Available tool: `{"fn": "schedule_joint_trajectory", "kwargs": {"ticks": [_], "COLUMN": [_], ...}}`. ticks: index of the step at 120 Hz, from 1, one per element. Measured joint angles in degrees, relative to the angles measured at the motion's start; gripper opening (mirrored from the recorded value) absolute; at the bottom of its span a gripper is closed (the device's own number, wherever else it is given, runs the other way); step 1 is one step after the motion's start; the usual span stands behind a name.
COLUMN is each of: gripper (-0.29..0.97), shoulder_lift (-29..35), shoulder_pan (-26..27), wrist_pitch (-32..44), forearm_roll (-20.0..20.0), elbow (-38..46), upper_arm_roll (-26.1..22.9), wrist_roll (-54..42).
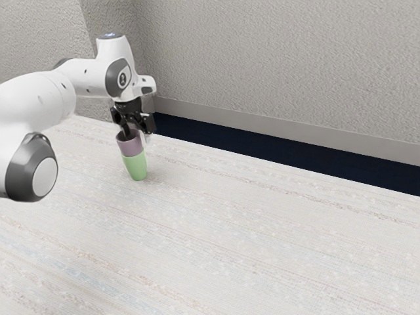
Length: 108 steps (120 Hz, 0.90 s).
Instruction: Place the left cup onto the right cup
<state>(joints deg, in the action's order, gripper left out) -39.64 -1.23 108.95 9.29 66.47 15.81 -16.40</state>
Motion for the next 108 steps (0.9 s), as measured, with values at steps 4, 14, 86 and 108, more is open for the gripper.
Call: {"fn": "schedule_joint_trajectory", "kwargs": {"ticks": [4, 14, 86, 108], "gripper": [0.62, 0.64, 0.66, 0.66], "shoulder_lift": [0.4, 2.1, 29.7, 38.4], "shoulder_pan": [0.0, 0.1, 7.4, 13.2], "wrist_pitch": [-0.5, -1.7, -18.6, -25.1], "forearm_roll": [0.0, 0.0, -4.0, -9.4], "elbow": [0.0, 0.0, 16.2, 18.9], "upper_arm_roll": [-0.1, -0.1, -1.0, -6.8], "wrist_roll": [0.0, 0.0, 4.3, 9.3]}}
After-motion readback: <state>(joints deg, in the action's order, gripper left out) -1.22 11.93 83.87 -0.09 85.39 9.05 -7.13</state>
